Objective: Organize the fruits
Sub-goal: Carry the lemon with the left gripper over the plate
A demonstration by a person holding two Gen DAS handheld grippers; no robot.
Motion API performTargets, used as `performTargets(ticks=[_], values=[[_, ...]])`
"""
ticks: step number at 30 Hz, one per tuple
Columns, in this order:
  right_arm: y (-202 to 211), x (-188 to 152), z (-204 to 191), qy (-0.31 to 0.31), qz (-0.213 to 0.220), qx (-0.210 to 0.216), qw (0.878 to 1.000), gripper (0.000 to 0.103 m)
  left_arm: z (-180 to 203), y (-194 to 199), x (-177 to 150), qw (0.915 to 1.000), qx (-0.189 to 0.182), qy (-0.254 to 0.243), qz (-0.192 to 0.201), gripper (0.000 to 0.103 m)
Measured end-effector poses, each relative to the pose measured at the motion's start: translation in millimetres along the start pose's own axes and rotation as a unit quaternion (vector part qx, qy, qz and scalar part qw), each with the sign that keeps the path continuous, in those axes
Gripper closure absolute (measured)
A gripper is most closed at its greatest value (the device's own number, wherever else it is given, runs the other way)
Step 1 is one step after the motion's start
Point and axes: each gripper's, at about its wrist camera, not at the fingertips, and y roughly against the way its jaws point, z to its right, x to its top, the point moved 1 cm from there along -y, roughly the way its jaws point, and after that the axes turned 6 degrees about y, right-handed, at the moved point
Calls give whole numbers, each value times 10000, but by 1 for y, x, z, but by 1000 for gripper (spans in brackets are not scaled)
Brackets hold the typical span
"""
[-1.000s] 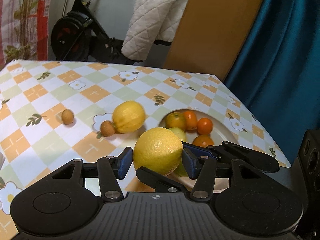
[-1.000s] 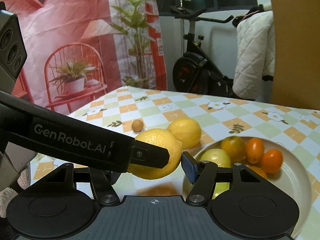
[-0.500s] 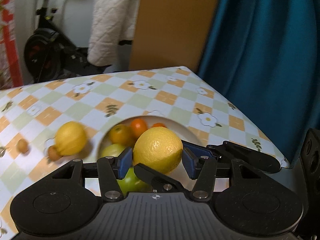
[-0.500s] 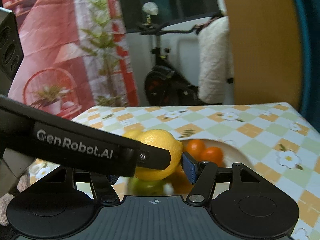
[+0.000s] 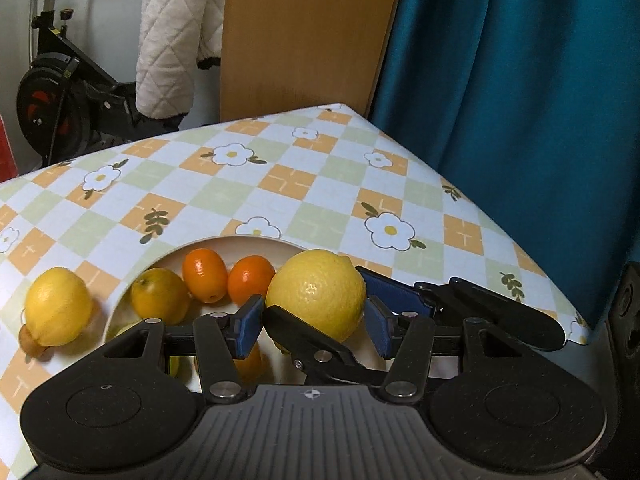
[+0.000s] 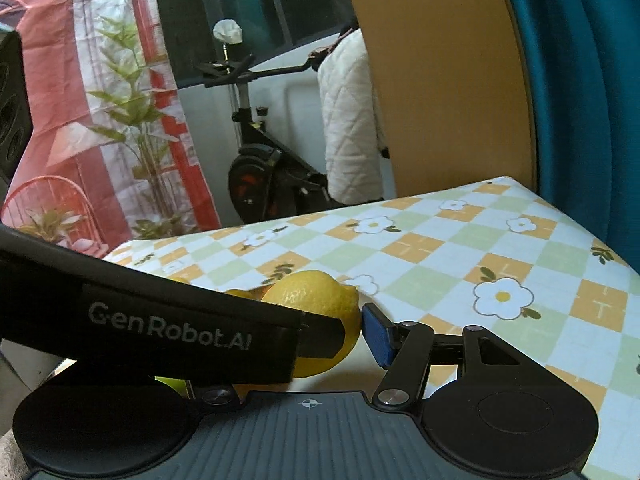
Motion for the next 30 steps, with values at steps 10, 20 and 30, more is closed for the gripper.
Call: performTargets(ticks=[10, 20, 30], values=[[-17, -5, 4, 181, 56, -29, 9998, 52, -3, -16, 5, 9997, 189, 30, -122, 46], [-20, -6, 8, 86, 28, -36, 10000, 51, -1, -19, 5, 9997, 206, -58, -72, 46], [-20, -7, 8, 58, -5, -43, 10000, 50, -2, -20, 5, 9997, 217, -86, -71, 46]])
